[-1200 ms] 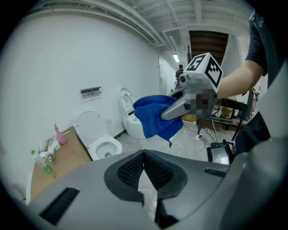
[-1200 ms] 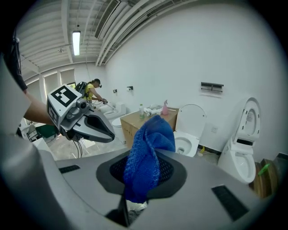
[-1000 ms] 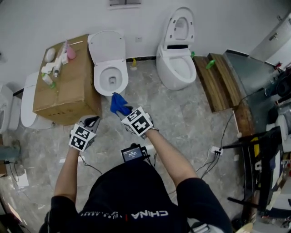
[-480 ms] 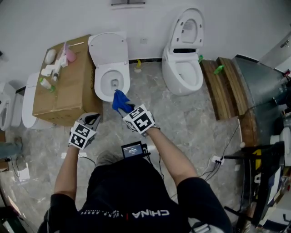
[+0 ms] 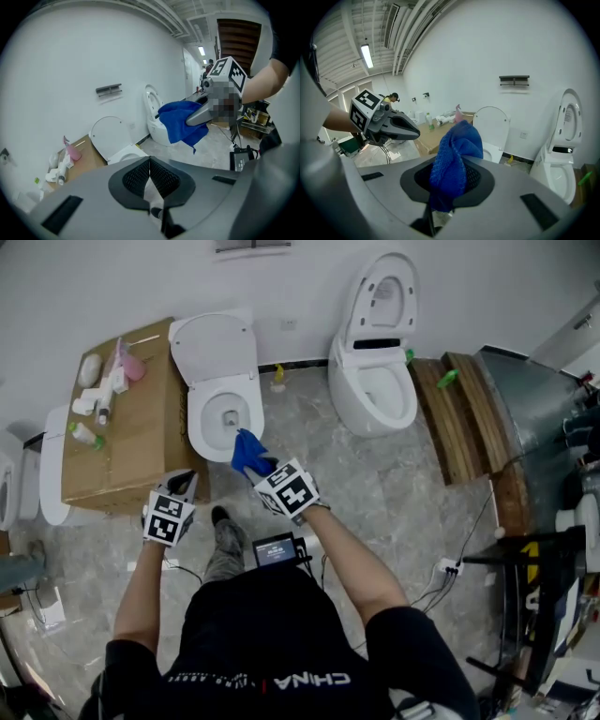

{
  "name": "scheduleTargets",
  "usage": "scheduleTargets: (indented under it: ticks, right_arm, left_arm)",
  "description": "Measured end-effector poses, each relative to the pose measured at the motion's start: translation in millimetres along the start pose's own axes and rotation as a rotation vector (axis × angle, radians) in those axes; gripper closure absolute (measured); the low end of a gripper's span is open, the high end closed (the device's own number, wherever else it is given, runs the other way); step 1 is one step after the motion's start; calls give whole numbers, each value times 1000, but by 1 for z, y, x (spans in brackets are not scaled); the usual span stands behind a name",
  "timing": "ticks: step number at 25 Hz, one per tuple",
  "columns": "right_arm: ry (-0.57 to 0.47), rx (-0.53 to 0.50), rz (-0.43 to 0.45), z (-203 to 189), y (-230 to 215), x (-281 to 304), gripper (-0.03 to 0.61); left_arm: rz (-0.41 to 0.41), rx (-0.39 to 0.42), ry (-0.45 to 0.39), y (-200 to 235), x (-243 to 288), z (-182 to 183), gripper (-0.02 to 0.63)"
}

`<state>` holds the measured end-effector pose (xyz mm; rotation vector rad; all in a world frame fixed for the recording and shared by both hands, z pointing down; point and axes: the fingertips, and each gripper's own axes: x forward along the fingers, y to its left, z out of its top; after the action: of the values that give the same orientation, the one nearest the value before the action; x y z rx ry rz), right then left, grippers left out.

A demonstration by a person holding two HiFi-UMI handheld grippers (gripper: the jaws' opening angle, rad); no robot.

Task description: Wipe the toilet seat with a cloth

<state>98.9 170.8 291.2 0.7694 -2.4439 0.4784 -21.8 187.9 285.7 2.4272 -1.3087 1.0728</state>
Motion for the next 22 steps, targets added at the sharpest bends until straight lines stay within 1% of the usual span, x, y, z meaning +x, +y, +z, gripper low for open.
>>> scheduleTargets:
  ticks: [3,8,12,18,22]
  right_arm:
    - [6,4,-24,16,-17,22,525]
    - [6,23,-67,60,-43,66,525]
    - [12,33,-112,94,-62,103,525]
    - [10,43,-121,135,-69,153,525]
    - [13,72,-138,144,-74,176,525]
  left_arm:
    - [-1,5,1,33,22,4,603]
    - [-59,32,-13,88,55,20,603]
    - [-87,41,-26,138,75,34,603]
    - [-129,46,-32,196,96,38,603]
    - [-162,48,-27,220,112,36,603]
